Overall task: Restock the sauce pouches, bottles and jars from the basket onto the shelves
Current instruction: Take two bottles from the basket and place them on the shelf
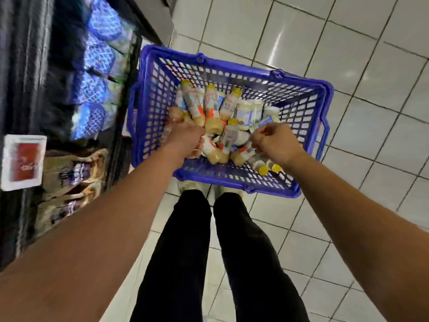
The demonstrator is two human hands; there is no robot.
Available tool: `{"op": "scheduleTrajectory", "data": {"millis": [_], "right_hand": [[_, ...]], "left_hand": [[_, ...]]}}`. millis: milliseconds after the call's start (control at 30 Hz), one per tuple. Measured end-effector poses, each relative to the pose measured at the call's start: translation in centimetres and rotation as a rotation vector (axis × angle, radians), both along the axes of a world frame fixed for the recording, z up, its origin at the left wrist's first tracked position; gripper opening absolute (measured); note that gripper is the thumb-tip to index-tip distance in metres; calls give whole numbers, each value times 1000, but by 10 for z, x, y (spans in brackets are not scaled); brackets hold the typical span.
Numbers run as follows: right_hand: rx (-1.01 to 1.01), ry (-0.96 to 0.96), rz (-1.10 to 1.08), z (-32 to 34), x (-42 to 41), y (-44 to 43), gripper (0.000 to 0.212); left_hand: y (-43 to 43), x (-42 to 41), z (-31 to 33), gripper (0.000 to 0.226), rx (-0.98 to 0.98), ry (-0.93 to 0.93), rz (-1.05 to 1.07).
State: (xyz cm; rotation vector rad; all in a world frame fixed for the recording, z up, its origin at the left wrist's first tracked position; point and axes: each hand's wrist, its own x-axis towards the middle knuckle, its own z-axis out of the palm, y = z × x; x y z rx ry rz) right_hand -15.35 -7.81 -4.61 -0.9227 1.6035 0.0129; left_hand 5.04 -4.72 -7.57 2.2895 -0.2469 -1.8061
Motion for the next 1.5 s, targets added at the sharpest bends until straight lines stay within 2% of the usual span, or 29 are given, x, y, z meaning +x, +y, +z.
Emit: {"op": "scheduleTrajectory", "data": {"millis": [167,333,433,533,600,700,900,1000,1067,1133,1200,1333,1500], "right_hand": [[34,159,191,-105,21,12,15],[94,221,130,-172,42,32,32],[113,249,49,-193,53,41,50],[100,330,-26,-201,61,44,59],[104,363,-43,-202,68,45,67],[110,435,-43,-207,79,44,72],[94,460,-15,-217,80,39,52],[-52,332,-19,-212,72,53,52],[-138,206,-56,-207,61,62,49],[-173,118,-114,-200,48,67,43],[-195,50,-177,-190,35,68,42],[-237,-82,-295,-154,14,61,37],[-216,-272,-458,-76,-5,44,24]], "left_hand": [[-13,-5,-89,16,-29,-74,-164],[-31,-15,-138,34,-89,-224,-345],[-41,-19,-158,49,-75,-313,-514],[-48,-26,-170,80,-43,-391,-727],[-51,-31,-175,93,-24,-446,-766],[-52,-33,-181,98,9,-495,-749],[-56,-24,-181,90,63,-259,-620],[-50,-16,-175,79,21,-125,-447],[-43,-12,-168,64,-28,-28,-363],[-34,-9,-160,35,-93,41,-317],[-25,-7,-148,23,-136,100,-259],[-4,-2,-117,28,-186,208,-225],[12,2,-61,41,-216,369,-132]]}}
